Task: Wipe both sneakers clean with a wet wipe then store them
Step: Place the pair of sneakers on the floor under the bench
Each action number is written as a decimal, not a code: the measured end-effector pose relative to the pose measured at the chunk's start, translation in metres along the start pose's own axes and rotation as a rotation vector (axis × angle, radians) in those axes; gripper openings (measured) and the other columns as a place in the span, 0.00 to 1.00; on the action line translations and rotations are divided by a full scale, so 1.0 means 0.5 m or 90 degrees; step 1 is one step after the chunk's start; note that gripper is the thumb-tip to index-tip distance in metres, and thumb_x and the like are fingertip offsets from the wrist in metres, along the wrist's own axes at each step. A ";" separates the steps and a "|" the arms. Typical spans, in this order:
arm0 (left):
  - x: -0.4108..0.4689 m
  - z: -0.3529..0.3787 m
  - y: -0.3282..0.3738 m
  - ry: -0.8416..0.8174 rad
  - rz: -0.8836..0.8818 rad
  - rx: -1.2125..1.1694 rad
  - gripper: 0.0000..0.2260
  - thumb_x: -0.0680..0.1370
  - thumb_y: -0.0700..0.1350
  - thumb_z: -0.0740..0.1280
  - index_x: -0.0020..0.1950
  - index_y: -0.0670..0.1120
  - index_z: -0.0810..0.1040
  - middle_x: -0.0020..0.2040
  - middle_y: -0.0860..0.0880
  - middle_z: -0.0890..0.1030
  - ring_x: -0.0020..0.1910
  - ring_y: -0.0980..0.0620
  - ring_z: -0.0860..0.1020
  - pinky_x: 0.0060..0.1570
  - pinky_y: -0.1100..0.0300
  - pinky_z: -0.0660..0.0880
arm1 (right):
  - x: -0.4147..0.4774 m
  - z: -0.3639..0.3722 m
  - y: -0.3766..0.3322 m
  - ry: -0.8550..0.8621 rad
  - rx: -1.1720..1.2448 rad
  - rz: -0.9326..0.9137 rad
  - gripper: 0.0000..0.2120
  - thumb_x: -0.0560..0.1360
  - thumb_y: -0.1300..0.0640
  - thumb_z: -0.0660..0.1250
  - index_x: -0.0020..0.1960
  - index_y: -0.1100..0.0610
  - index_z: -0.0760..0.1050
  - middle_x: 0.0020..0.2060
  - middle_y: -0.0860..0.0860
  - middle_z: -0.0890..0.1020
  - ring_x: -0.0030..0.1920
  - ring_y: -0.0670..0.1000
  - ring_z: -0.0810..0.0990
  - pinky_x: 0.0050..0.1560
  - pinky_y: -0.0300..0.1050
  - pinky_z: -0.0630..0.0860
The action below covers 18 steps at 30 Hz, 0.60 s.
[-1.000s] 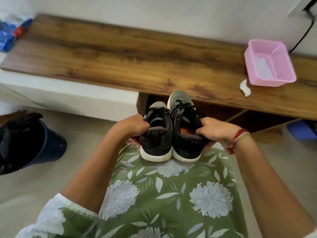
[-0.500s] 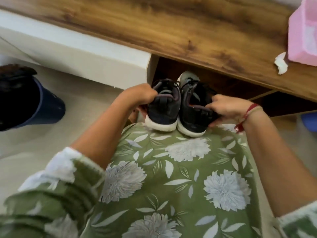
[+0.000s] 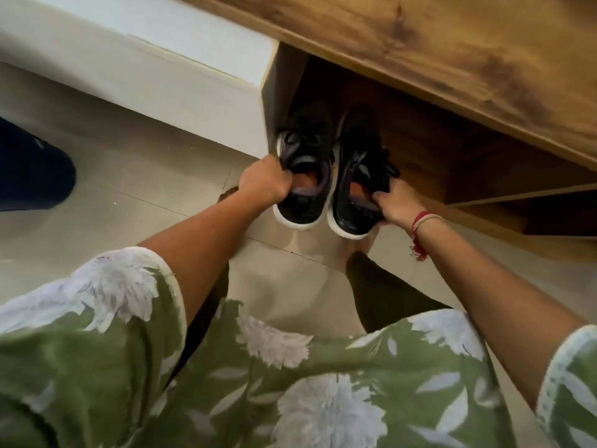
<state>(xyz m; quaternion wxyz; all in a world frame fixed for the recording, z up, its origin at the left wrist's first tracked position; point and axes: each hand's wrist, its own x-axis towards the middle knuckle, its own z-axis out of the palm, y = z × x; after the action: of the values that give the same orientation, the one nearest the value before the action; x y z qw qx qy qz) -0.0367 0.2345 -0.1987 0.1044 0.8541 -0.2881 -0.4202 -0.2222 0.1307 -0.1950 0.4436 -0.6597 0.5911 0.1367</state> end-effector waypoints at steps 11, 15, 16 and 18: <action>0.162 0.081 0.040 0.132 0.067 0.081 0.16 0.81 0.48 0.56 0.63 0.38 0.71 0.59 0.36 0.76 0.58 0.36 0.74 0.52 0.51 0.69 | 0.173 0.052 0.054 0.173 -0.129 -0.028 0.17 0.79 0.57 0.58 0.64 0.64 0.70 0.59 0.64 0.76 0.59 0.65 0.74 0.54 0.52 0.70; 0.207 0.106 0.041 0.137 0.058 0.113 0.17 0.81 0.47 0.56 0.65 0.38 0.70 0.61 0.37 0.76 0.60 0.37 0.74 0.52 0.52 0.70 | 0.226 0.065 0.058 0.186 -0.116 -0.011 0.19 0.79 0.56 0.58 0.67 0.63 0.67 0.62 0.62 0.74 0.62 0.63 0.73 0.57 0.51 0.69; 0.220 0.109 0.043 0.134 0.053 0.116 0.17 0.81 0.47 0.56 0.66 0.39 0.69 0.62 0.37 0.75 0.61 0.37 0.74 0.53 0.52 0.70 | 0.242 0.067 0.064 0.195 -0.111 -0.016 0.19 0.79 0.56 0.58 0.67 0.62 0.67 0.62 0.62 0.75 0.61 0.62 0.73 0.58 0.51 0.69; 0.238 0.111 0.040 0.144 0.031 0.121 0.18 0.82 0.47 0.55 0.68 0.40 0.67 0.64 0.38 0.74 0.63 0.38 0.72 0.57 0.51 0.69 | 0.260 0.073 0.066 0.211 -0.106 -0.030 0.18 0.78 0.56 0.59 0.66 0.62 0.69 0.61 0.61 0.76 0.60 0.62 0.75 0.58 0.52 0.71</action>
<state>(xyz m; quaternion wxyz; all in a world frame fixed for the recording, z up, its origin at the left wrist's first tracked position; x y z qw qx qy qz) -0.0309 0.1527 -0.3034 0.0652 0.8950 -0.3333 -0.2893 -0.2050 0.0753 -0.3214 0.2873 -0.7210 0.6273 0.0644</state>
